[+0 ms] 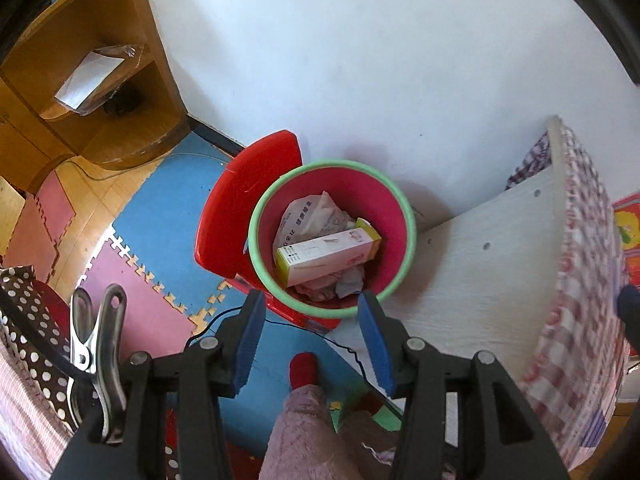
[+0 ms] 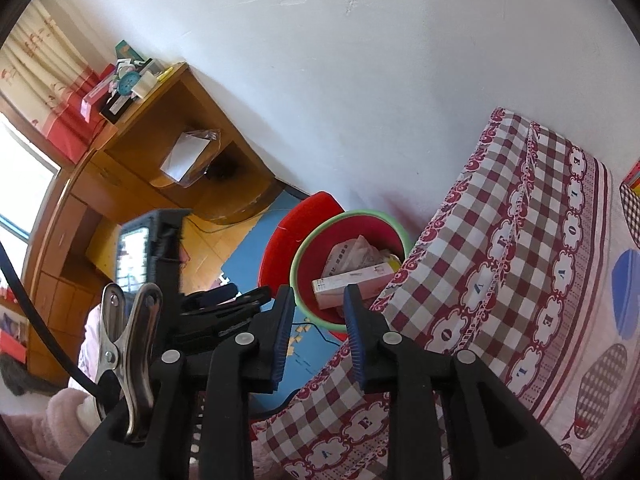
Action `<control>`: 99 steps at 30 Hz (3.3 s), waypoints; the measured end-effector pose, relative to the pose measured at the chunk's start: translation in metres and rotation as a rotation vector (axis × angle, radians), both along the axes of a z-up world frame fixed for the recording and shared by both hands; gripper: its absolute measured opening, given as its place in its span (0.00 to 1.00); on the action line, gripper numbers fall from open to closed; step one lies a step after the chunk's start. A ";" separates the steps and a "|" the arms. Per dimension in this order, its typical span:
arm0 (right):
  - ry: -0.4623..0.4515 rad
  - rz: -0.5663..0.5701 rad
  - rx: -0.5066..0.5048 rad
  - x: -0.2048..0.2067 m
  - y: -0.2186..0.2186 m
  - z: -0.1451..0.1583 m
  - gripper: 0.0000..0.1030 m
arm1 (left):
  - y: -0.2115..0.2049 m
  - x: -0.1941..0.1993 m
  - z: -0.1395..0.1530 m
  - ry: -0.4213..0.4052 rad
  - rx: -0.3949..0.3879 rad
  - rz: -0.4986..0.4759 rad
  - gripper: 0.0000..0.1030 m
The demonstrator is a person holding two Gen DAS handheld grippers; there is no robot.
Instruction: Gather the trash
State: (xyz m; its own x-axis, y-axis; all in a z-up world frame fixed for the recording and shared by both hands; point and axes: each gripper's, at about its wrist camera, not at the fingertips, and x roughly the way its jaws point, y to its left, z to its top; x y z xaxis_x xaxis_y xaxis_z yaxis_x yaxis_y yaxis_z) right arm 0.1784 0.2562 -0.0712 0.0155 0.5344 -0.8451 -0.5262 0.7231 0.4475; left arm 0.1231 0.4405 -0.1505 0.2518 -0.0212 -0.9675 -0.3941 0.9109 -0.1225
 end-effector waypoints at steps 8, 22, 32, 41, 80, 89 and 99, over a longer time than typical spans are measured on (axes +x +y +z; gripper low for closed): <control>-0.045 0.014 -0.014 -0.009 -0.004 0.000 0.34 | -0.002 -0.015 0.035 -0.045 0.033 0.024 0.63; -0.068 0.041 -0.053 -0.010 0.016 -0.017 0.45 | 0.001 -0.020 0.046 -0.059 0.047 0.063 0.67; -0.073 0.051 -0.059 -0.013 0.025 -0.018 0.45 | 0.000 -0.016 0.044 -0.051 0.046 0.056 0.67; -0.072 0.044 -0.066 -0.012 0.027 -0.021 0.45 | -0.001 -0.015 0.042 -0.047 0.043 0.049 0.67; -0.069 0.039 -0.067 -0.015 0.025 -0.023 0.45 | -0.002 -0.017 0.037 -0.040 0.044 0.027 0.67; -0.067 0.033 -0.069 -0.013 0.021 -0.023 0.45 | -0.007 -0.014 0.036 -0.034 0.061 0.005 0.67; -0.066 0.029 -0.073 -0.012 0.016 -0.024 0.45 | -0.006 -0.010 0.038 -0.040 0.051 -0.004 0.67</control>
